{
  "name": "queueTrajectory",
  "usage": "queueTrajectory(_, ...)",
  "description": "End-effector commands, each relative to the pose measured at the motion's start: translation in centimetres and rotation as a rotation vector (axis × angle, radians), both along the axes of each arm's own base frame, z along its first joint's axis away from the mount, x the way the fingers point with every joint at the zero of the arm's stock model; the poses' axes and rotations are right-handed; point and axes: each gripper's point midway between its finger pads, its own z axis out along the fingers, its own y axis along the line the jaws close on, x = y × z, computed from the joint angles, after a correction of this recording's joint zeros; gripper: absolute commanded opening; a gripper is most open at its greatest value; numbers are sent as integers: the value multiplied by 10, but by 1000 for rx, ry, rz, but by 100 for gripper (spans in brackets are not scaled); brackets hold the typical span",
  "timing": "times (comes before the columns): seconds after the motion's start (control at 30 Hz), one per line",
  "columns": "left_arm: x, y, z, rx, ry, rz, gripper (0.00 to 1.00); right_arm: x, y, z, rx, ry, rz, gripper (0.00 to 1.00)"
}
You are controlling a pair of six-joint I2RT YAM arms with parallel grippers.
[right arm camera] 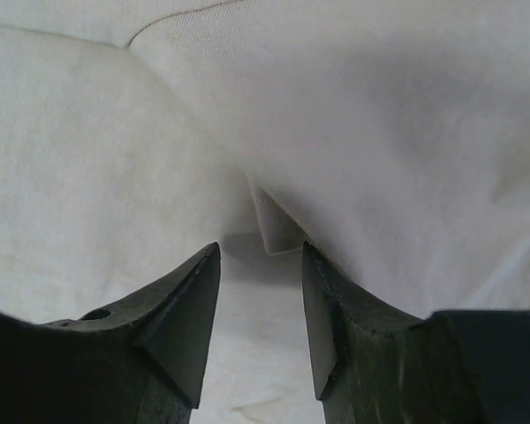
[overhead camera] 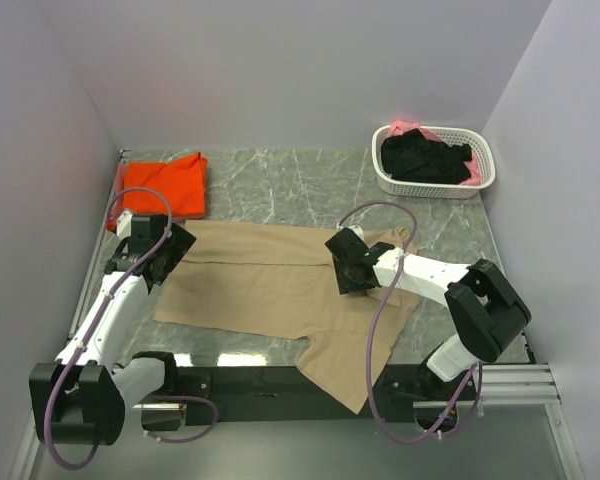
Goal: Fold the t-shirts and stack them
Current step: Fold the tshirt
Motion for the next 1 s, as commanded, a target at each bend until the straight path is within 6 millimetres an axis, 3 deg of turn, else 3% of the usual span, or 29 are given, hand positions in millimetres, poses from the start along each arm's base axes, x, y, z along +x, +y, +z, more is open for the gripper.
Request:
queueTrajectory(0.0,1,-2,7,-8,-29,-4,99,20,2,12,-13,-74,-30,49)
queueTrajectory(0.07,1,-2,7,-7,-29,-5,99,21,3,11,-14,-75,-31,42)
queueTrajectory(0.3,0,-1,6,-1,-23,0,99,25,1,8,-26,-67,-47,36)
queueTrajectory(0.37,0,0,7,0,-27,4,99,25,1,7,-26,-64,-46,29)
queueTrajectory(0.4,0,0,7,1,-27,5,99,26,2,8,-19,-67,-47,19)
queueTrajectory(0.63,-1,0,8,2,-25,4,99,24,2,11,-14,-65,-50,0)
queueTrajectory(0.83,-1,0,8,2,-26,2,99,10,27,26,130,-7,18,0)
queueTrajectory(0.97,-1,0,7,1,-20,3,99,1,34,32,166,33,26,0)
